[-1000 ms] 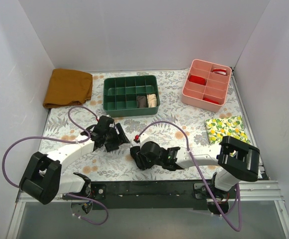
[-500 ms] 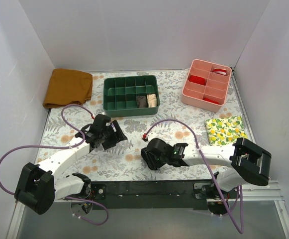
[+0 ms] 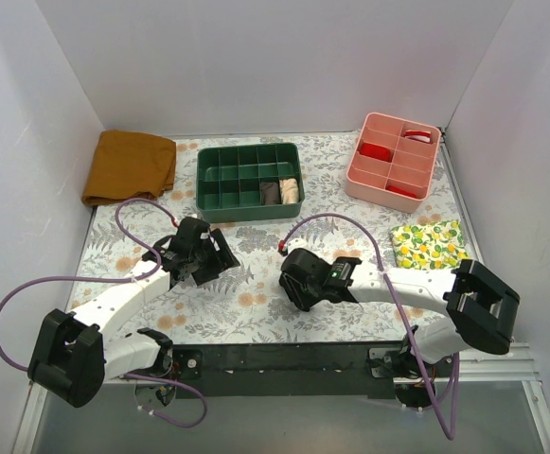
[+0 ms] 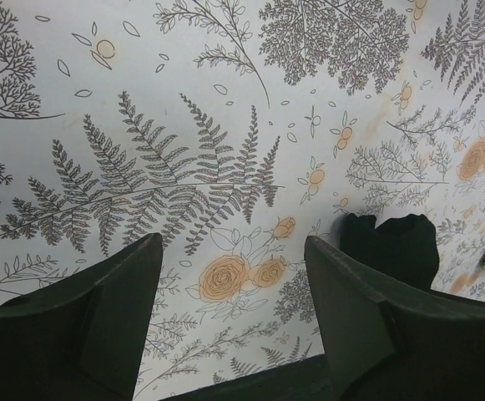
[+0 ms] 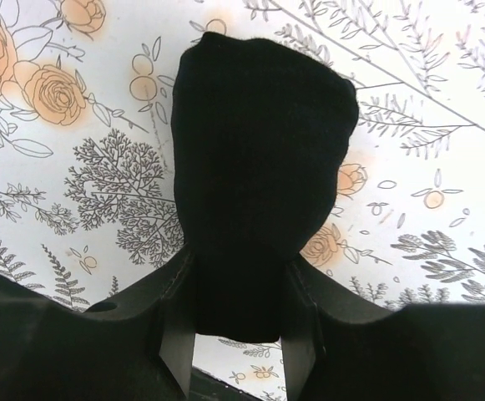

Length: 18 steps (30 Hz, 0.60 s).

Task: Roll the underwear
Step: Roll the underwear to the center of the board.

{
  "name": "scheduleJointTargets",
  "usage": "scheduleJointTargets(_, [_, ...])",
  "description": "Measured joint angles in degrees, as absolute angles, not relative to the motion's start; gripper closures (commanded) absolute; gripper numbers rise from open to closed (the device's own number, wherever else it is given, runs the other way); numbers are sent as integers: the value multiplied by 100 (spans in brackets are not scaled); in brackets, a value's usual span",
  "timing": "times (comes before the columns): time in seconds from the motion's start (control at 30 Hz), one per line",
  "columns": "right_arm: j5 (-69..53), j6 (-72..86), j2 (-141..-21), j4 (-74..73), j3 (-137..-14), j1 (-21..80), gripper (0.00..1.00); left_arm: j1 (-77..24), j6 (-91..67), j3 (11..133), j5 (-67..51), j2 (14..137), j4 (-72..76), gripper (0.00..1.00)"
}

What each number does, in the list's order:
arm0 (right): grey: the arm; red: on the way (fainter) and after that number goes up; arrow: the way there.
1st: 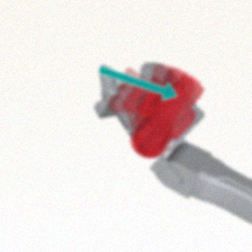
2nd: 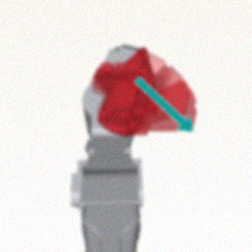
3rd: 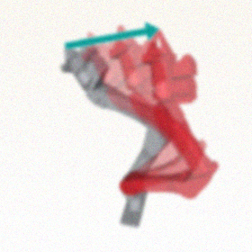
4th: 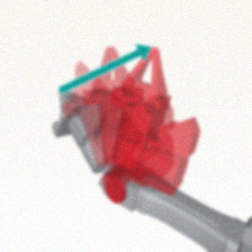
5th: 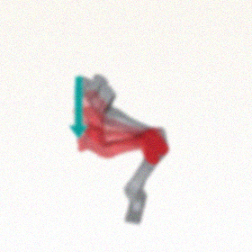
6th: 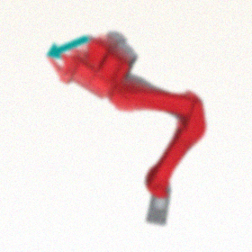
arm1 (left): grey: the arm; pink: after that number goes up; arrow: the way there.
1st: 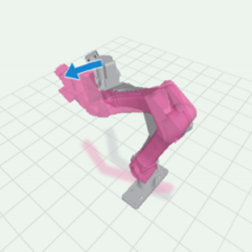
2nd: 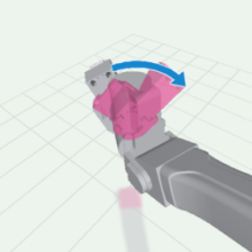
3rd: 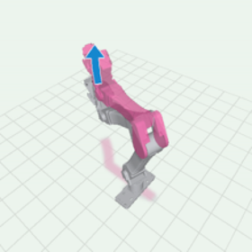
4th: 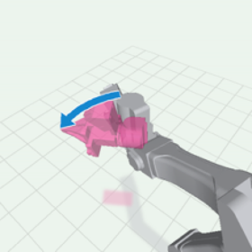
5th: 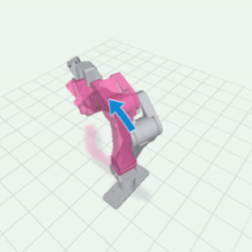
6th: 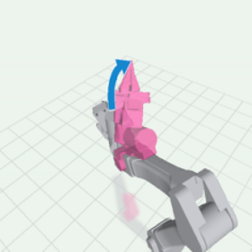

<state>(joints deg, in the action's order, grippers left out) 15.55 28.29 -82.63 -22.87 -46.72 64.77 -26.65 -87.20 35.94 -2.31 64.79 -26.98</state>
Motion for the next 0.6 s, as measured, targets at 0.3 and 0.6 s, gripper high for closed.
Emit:
scheduleJointTargets(0.3, [1584, 2738, -8208, -2394, -4764, 6364, 99, -2630, -8646, 3594, -309, 6479, -2689, 35])
scheduleJointTargets(0.6, [1444, 2731, -8335, -2276, -4764, 6359, 99, -2613, -8654, 3378, -1868, 6514, -1769, 79])
